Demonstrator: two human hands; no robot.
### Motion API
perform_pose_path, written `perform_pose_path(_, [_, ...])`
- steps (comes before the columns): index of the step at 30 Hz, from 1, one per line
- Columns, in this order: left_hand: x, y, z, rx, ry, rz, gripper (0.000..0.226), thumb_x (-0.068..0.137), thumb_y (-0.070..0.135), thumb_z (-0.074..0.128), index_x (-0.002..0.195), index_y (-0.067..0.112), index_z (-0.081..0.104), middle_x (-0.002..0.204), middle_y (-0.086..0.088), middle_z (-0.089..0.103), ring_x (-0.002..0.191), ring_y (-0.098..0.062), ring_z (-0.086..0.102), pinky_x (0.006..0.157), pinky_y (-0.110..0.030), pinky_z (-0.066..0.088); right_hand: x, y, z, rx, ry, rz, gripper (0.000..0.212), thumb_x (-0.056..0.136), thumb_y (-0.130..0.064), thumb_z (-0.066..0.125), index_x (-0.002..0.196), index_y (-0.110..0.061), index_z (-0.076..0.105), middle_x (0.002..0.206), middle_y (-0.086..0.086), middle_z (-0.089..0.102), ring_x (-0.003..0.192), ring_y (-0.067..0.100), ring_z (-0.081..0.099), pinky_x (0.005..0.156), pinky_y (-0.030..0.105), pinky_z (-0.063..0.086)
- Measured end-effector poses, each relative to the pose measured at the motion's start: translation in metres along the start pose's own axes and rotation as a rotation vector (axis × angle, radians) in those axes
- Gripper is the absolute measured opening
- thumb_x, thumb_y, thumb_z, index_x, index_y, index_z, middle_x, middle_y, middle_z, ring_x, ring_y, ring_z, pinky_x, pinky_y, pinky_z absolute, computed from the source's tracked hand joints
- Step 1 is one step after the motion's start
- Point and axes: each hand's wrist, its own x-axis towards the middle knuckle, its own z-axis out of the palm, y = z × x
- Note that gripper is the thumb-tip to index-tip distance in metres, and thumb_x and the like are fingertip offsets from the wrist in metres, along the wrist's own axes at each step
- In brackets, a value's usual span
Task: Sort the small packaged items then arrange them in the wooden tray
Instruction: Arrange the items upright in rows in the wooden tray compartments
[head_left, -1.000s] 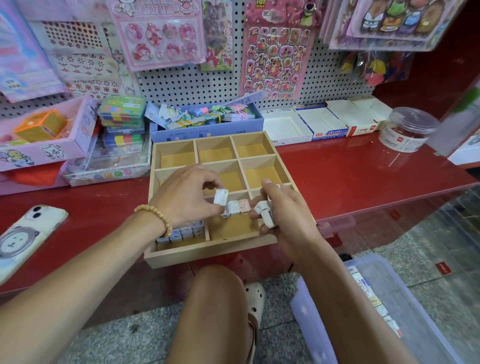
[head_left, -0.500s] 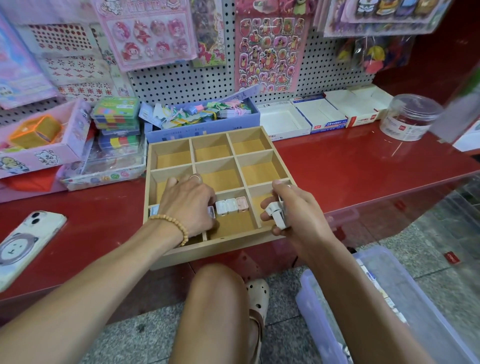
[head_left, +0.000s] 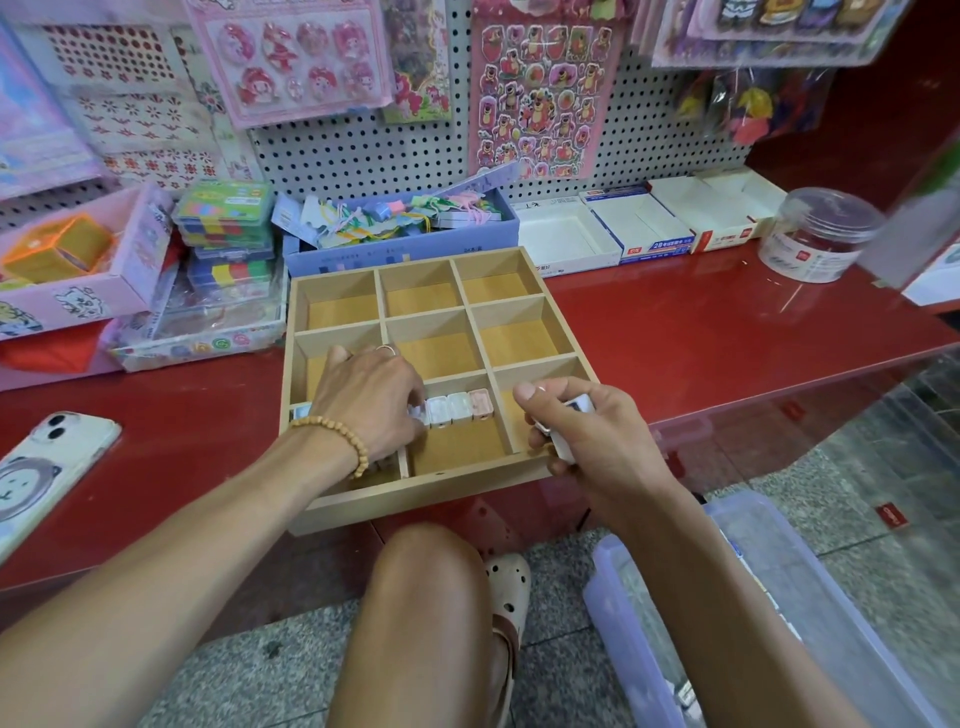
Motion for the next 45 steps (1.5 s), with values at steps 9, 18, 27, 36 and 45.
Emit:
perform_pose_path(9, [-0.021, 0.018, -0.023, -0.855, 0.117, 0.302, 0.034, 0.065, 0.018, 0.088, 0.094, 0.026, 0.075, 0.070, 0.006, 0.048, 0.064, -0.006, 0.044, 0.058, -0.013, 0.032, -0.004, -0.001, 0.013, 0.053, -0.118, 0.008, 0.044, 0.070, -0.031, 0.079, 0.103, -0.003, 0.068, 0.070, 0.009, 0.060, 0.053, 0.011, 0.052, 0.041, 0.021, 0.034])
perform_pose_path(18, [-0.025, 0.021, -0.029, -0.891, 0.028, 0.332, 0.026, 0.067, 0.017, 0.087, 0.089, 0.022, 0.075, 0.057, 0.014, 0.046, 0.055, -0.002, 0.044, 0.055, -0.009, 0.032, -0.012, -0.002, 0.007, 0.053, -0.182, -0.033, 0.040, 0.074, -0.043, 0.071, 0.089, -0.006, 0.073, 0.070, 0.009, 0.059, 0.056, 0.012, 0.052, 0.041, 0.020, 0.037])
perform_pose_path(27, [-0.026, 0.013, -0.030, -0.947, 0.058, 0.282, 0.030, 0.069, 0.011, 0.085, 0.098, 0.018, 0.077, 0.077, 0.005, 0.065, 0.063, -0.004, 0.051, 0.057, -0.007, 0.035, -0.022, -0.010, 0.008, -0.092, -0.113, -0.026, 0.022, 0.089, -0.025, 0.072, 0.071, -0.015, 0.069, 0.061, 0.009, 0.053, 0.051, 0.013, 0.044, 0.040, 0.021, 0.032])
perform_pose_path(36, [-0.030, 0.014, -0.023, -0.771, 0.223, 0.223, 0.033, 0.069, 0.023, 0.081, 0.101, 0.023, 0.075, 0.081, 0.015, 0.061, 0.076, -0.007, 0.059, 0.068, -0.020, 0.049, -0.020, -0.005, 0.013, 0.027, 0.001, -0.011, 0.025, 0.098, -0.024, 0.061, 0.088, -0.004, 0.072, 0.071, 0.007, 0.058, 0.055, 0.012, 0.050, 0.043, 0.022, 0.035])
perform_pose_path(45, [-0.006, 0.026, 0.001, -0.371, -0.053, 0.188, 0.021, 0.079, 0.020, 0.071, 0.099, 0.029, 0.071, 0.087, 0.012, 0.056, 0.086, -0.014, 0.056, 0.072, -0.030, 0.047, -0.015, 0.001, -0.018, 0.082, 0.017, 0.048, 0.022, 0.098, -0.002, 0.057, 0.120, -0.001, 0.060, 0.090, 0.013, 0.058, 0.069, 0.012, 0.057, 0.055, 0.023, 0.043])
